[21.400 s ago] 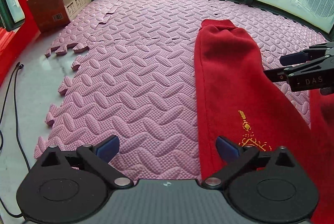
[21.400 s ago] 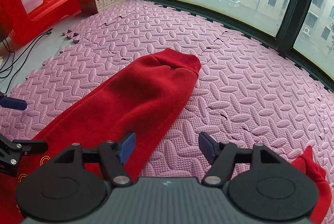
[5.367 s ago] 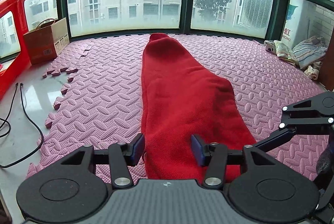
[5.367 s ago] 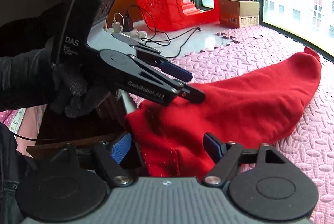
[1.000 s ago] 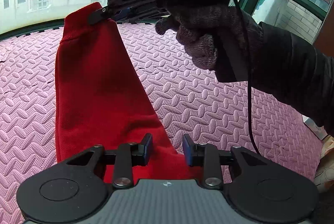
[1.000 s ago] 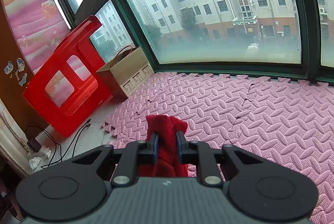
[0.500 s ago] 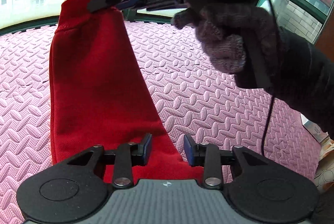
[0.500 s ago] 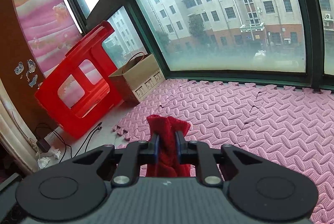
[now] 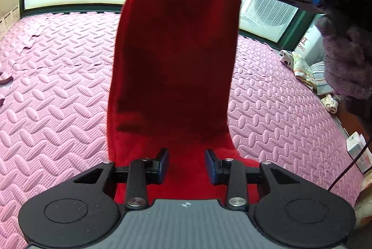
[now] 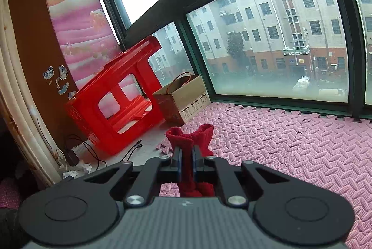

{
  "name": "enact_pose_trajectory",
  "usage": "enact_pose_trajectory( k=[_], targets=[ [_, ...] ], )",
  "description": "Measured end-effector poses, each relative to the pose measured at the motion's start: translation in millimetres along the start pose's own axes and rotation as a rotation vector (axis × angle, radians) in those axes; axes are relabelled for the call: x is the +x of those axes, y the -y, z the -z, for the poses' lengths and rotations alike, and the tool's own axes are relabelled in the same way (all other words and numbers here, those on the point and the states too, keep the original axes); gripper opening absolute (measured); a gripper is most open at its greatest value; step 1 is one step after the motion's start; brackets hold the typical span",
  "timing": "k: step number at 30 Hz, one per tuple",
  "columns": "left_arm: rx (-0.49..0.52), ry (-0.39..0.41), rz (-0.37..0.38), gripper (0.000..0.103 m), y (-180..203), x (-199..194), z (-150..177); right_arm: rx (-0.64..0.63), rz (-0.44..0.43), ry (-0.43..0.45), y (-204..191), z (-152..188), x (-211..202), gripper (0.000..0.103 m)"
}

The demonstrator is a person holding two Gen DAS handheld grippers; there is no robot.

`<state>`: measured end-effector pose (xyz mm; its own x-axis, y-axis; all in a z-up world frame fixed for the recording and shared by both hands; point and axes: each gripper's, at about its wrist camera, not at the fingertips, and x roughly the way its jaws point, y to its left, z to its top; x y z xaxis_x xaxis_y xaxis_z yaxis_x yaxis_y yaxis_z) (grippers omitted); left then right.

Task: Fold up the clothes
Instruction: 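Lift the cuff end with the right gripper and fold it toward the waistband, then lower the folded cuff end onto the pants and open the right gripper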

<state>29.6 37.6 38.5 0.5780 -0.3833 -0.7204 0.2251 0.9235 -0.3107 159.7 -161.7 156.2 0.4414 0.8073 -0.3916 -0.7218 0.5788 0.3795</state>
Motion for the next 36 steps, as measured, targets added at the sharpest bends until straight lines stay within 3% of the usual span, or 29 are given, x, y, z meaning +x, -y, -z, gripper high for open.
enact_pose_trajectory(
  k=[7, 11, 16, 22, 31, 36],
  targets=[
    [-0.095, 0.024, 0.002, 0.037, -27.5, -3.9, 2.9, -0.041, -0.047, 0.011, -31.4, 9.6, -33.3, 0.007],
    [-0.09, 0.081, -0.003, 0.037, -31.5, -19.6, 1.4, -0.055, -0.068, 0.017, -50.0, 17.9, -51.3, 0.007],
    [-0.083, 0.065, -0.038, 0.035, -35.4, -14.0, 1.6, -0.055, -0.079, 0.024, -65.4, 28.8, -65.9, 0.006],
    [-0.083, 0.11, -0.075, 0.037, -40.1, -49.5, 15.6, -0.064, -0.11, 0.019, -88.5, 45.2, -82.1, 0.003],
    [-0.179, 0.179, -0.134, 0.038, -63.2, -113.0, 66.0, -0.107, -0.26, -0.117, -131.4, 112.6, -99.6, 0.003],
    [-0.204, 0.207, -0.14, 0.04, -59.8, -133.5, 86.4, -0.164, -0.248, -0.23, -147.1, 153.6, -92.7, 0.003]
  ],
)
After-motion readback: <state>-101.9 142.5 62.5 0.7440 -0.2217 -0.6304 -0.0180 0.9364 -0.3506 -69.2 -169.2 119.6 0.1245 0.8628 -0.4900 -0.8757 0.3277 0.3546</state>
